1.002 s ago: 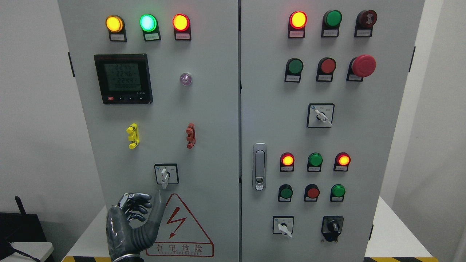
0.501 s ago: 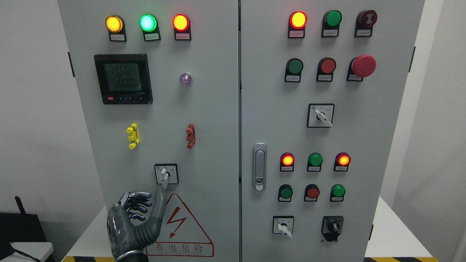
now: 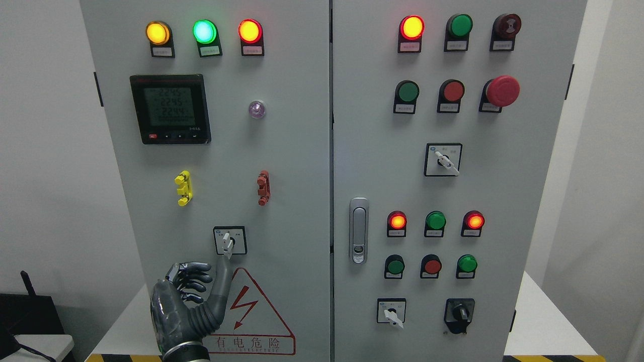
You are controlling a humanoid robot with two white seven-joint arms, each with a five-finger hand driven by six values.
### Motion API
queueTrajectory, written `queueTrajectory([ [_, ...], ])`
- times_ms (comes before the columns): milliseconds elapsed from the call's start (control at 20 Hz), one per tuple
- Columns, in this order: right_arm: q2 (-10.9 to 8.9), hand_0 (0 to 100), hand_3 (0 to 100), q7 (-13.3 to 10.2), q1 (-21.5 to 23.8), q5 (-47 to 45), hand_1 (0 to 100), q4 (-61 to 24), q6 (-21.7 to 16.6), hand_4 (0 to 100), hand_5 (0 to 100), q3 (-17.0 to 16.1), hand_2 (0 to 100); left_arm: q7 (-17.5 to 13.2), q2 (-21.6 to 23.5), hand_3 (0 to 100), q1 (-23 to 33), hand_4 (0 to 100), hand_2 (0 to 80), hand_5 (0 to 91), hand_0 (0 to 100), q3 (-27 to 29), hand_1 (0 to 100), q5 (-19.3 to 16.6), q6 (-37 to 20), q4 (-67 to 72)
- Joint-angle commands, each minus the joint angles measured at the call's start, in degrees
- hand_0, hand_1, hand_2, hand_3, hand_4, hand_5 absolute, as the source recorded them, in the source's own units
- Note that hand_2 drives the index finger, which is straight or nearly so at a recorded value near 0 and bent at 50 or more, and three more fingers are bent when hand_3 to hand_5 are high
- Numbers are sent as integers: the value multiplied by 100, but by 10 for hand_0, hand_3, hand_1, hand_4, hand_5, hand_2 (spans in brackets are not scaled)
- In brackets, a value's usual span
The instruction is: Turn on light switch 1
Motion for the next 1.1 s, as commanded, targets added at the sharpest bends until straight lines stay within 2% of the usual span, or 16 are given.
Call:
queueTrajectory([
  [0,0,120,0,-4,0,-97,389,0,4,0,0,0,0,34,-106,718,-95,758,537,712,172,-35,553,80,15,26],
  [1052,0,120,0,-4,0,-97,389,0,4,0,0,0,0,43,-141,709,-332,756,531,704,190,-27,535,89,393,131],
])
